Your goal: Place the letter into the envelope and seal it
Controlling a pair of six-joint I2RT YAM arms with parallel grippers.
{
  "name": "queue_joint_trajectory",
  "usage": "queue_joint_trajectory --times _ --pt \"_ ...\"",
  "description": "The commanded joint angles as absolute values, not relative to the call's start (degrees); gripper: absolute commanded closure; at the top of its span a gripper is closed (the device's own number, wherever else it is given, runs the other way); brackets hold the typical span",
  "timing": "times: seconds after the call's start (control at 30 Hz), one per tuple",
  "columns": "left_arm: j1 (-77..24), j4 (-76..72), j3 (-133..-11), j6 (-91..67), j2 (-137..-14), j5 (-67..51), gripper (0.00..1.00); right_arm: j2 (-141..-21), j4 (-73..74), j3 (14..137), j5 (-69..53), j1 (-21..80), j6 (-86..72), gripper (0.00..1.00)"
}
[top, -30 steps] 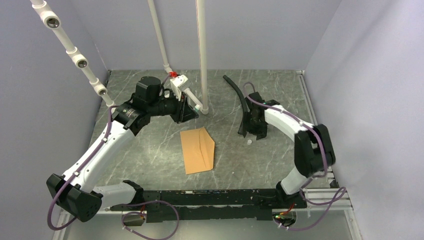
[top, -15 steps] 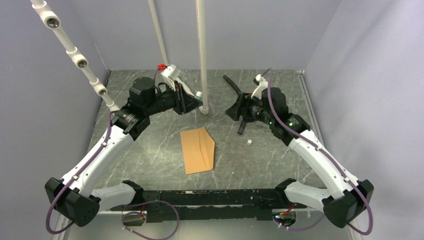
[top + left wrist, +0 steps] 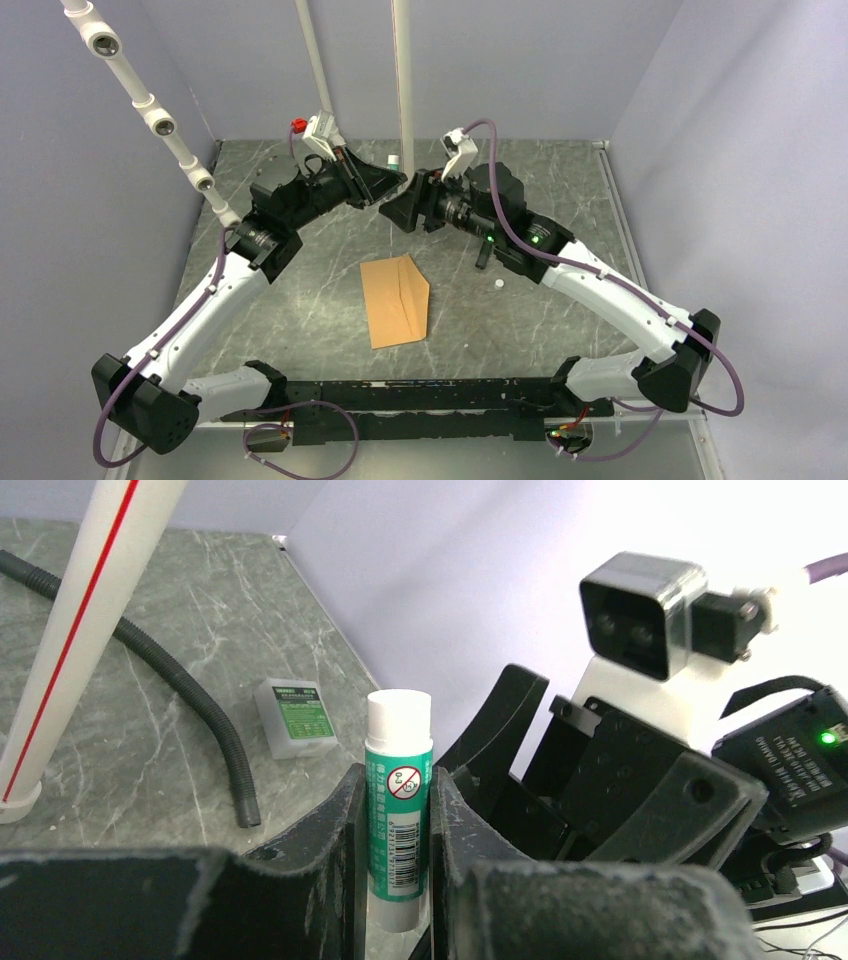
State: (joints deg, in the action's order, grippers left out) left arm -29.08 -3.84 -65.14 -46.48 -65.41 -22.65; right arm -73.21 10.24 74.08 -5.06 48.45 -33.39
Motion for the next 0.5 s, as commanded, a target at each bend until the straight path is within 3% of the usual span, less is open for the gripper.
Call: queue_joint_trajectory --times 0.0,0.13,0.27,0.4,0.47 --pt "-29.18 -6.89 -64.54 -47.79 -63.19 -21.18 0.98 -76.26 8.22 80.91 -0.22 48.84 -31.19 0.36" --pt "-29.17 -6.19 -63.31 -47.51 -62.18 -20.49 0.98 -77.05 6.68 81.41 1.56 48.95 -30.70 0.45" --pt "-29.15 -6.25 -62.92 -47.91 -61.66 -20.70 0.96 -76.89 6.28 80.90 3.64 48.96 -31.00 0.79" --pt "-29.18 -4.24 -62.95 -46.89 -60.91 -20.78 0.90 -74.59 2.41 77.57 2.71 48.96 -29.24 0.97" --pt "-29.18 -3.45 -63.08 -46.11 -60.32 -20.91 0.83 -73.52 1.74 76.51 1.27 48.97 -27.15 1.00"
